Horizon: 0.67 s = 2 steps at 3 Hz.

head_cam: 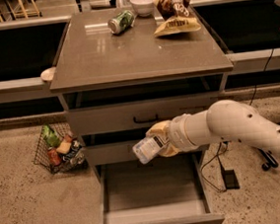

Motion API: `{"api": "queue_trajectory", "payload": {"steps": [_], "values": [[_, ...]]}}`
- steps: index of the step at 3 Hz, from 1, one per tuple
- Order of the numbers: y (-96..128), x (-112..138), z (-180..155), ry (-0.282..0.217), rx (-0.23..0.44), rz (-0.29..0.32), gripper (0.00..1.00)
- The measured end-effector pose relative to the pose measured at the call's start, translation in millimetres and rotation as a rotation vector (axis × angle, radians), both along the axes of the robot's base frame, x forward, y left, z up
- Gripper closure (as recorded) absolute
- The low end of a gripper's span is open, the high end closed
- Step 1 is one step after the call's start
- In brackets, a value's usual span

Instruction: Pick blue plastic bottle from bottom drawer and place on counter

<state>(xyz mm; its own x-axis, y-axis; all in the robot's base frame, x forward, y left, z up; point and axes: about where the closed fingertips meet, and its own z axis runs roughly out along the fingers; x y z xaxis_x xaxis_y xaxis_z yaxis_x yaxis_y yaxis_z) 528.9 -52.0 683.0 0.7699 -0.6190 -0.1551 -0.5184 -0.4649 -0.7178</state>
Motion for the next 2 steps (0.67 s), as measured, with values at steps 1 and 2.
{"api": "queue_trajectory", "payload": {"steps": [1,2], "values": [[2.0,9.1,4.0,-0.013,0.013,0.005,1.0],[-7.5,38.6,32.1,-0.083,0.06,-0.003,1.0]]}}
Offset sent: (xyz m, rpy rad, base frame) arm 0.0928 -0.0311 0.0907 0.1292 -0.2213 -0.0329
